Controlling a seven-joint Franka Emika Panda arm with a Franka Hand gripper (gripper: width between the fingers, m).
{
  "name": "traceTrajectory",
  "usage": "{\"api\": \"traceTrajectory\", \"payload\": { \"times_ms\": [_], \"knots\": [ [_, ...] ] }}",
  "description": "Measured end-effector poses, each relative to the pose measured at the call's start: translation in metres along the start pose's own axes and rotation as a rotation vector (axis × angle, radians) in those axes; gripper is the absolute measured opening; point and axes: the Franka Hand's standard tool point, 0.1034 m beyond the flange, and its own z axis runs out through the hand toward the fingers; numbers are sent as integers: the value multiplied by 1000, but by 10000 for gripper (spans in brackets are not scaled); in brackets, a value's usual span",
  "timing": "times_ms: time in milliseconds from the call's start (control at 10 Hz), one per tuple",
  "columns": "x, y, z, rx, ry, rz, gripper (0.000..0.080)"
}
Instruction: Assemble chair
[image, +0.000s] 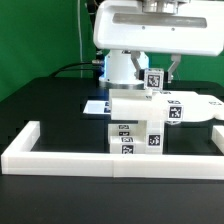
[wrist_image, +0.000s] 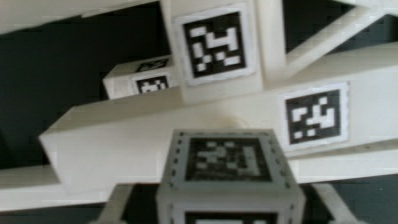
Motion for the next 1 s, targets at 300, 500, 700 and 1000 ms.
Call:
{"api": "traceTrajectory", "payload": {
  "times_ms": [300, 500, 700, 1000],
  "knots": [
    [0, 1, 0, -1, 0, 2, 287],
    [0, 2, 0, 0, 0, 3, 287],
    [0, 1, 1, -1, -2, 2, 287],
    [-1, 3, 3, -4, -4, 4, 287]
  ]
}}
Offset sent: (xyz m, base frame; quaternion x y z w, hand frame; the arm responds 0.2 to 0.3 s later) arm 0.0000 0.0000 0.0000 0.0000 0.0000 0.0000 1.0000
